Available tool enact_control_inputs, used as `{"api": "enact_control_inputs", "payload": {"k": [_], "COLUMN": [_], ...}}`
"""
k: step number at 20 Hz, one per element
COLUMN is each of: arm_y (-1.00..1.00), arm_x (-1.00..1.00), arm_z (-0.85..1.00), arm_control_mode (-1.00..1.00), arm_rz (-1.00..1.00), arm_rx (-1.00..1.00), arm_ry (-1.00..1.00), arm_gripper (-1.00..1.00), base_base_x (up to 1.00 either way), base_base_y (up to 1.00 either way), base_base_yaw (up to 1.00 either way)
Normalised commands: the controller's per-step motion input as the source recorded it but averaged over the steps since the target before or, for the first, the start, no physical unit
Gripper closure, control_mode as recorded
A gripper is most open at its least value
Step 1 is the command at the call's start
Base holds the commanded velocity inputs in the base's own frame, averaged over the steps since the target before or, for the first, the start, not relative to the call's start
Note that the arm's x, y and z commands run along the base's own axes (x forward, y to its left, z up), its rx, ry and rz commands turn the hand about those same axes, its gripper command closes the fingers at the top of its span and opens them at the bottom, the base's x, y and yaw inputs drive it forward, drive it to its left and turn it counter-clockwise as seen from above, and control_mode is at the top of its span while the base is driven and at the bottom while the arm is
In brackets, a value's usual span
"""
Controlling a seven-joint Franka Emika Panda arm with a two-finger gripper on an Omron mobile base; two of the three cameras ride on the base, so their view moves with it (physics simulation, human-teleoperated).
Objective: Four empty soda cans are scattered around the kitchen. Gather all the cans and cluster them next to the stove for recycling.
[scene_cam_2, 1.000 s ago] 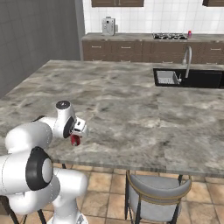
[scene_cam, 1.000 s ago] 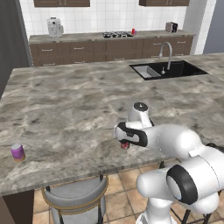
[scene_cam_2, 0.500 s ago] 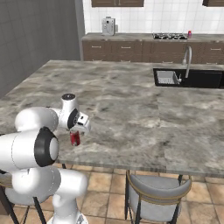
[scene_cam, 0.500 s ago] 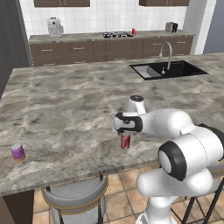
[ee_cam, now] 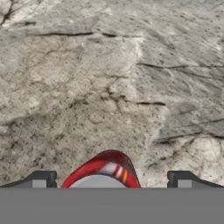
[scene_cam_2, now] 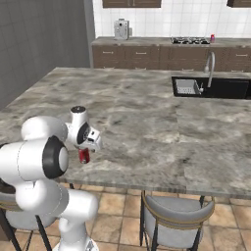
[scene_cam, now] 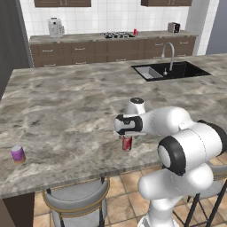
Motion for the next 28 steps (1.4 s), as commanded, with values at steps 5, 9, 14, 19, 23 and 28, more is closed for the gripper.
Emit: {"api": "enact_control_inputs", "payload": {"k": [5, 9, 14, 19, 23, 28], "arm_y": [0.00, 0.00, 0.00, 0.00, 0.00, 0.00], "arm_x": [0.00, 0.00, -0.01, 0.00, 0.00, 0.00], "arm_z": [-0.04, 0.00, -0.17, 0.00, 0.00, 0.00], "arm_control_mode": [-1.00, -1.00, -1.00, -1.00, -1.00, -1.00], "arm_rz": [0.00, 0.00, 0.00, 0.00, 0.00, 0.00], "arm_rx": [0.00, 0.00, 0.02, 0.00, 0.00, 0.00], "arm_ry": [0.00, 0.00, 0.05, 0.00, 0.00, 0.00], "arm_gripper": [-1.00, -1.00, -1.00, 1.00, 1.00, 1.00], "base_base_x": [0.00, 0.00, 0.00, 0.00, 0.00, 0.00], "base_base_y": [0.00, 0.00, 0.00, 0.00, 0.00, 0.00], "base_base_yaw": [0.00, 0.00, 0.00, 0.00, 0.00, 0.00]}}
